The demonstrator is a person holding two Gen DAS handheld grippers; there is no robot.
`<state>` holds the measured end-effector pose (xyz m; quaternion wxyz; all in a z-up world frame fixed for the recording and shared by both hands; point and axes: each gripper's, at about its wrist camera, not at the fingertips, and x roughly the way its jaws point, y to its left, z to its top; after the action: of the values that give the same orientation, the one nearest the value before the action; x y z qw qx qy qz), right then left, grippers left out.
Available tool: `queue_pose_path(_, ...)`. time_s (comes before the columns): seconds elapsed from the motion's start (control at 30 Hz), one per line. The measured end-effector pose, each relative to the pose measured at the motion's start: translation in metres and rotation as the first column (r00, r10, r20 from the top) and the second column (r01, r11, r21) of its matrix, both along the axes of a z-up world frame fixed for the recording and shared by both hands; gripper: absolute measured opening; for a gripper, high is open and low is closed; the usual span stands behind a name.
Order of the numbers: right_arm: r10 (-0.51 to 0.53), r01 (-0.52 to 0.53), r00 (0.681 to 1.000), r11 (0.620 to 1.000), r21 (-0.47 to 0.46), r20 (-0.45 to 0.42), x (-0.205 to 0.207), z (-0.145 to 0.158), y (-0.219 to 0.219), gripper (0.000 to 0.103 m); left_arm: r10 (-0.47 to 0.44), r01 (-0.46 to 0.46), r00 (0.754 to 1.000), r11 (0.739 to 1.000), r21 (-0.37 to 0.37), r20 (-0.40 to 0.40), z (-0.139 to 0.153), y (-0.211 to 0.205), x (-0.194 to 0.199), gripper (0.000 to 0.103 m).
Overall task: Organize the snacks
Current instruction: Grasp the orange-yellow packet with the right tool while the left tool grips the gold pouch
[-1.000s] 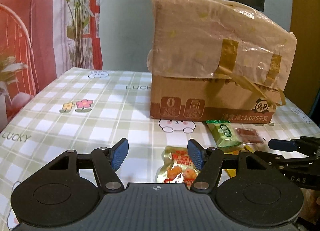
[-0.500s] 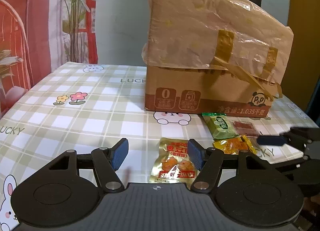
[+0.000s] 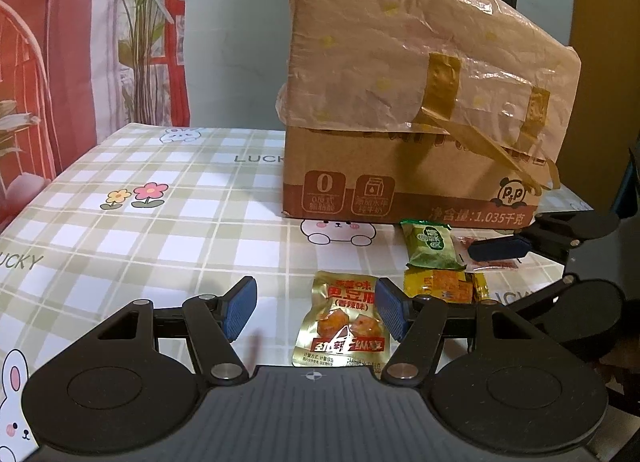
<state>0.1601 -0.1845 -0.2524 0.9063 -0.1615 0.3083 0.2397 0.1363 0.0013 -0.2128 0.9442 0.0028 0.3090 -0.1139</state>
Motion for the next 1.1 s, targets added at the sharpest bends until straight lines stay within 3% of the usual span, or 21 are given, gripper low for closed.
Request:
queue_pose_path(0.1, 0.005, -0.005, 1.000, 1.000, 0.031, -0.028, 0.005, -0.001, -0.001, 0.075, 0.004, -0.004, 1.000, 1.000, 0.000, -0.002, 0.000, 0.001, 0.001, 0.068)
queue_pose_path(0.2, 0.001, 0.005, 0.997, 0.997, 0.077, -0.079, 0.006, -0.001, -0.005, 0.065, 0.008, -0.008, 1.000, 1.000, -0.003, -0.005, -0.001, 0.002, 0.001, 0.068)
queue_pose_path(0.43, -0.066, 0.091, 0.986, 0.981, 0.169, -0.150, -0.011, 0.002, -0.021, 0.053, 0.009, -0.010, 1.000, 1.000, -0.006, -0.010, -0.001, 0.000, 0.001, 0.068)
queue_pose_path(0.6, -0.137, 0.189, 0.966, 0.953, 0.238, -0.219, -0.021, 0.007, -0.037, 0.050, 0.005, -0.005, 1.000, 1.000, -0.005, -0.010, -0.001, -0.001, 0.000, 0.068)
queue_pose_path(0.7, -0.127, 0.174, 0.968, 0.962, 0.212, -0.217, -0.024, 0.011, -0.034, 0.050, 0.000, 0.000, 1.000, 1.000, -0.003, -0.014, -0.002, -0.001, -0.001, 0.068)
queue_pose_path(1.1, -0.031, 0.034, 0.997, 0.998, 0.046, -0.073, -0.017, 0.003, -0.005, 0.062, -0.013, 0.013, 0.999, 1.000, 0.014, -0.034, -0.007, -0.003, -0.002, 0.068)
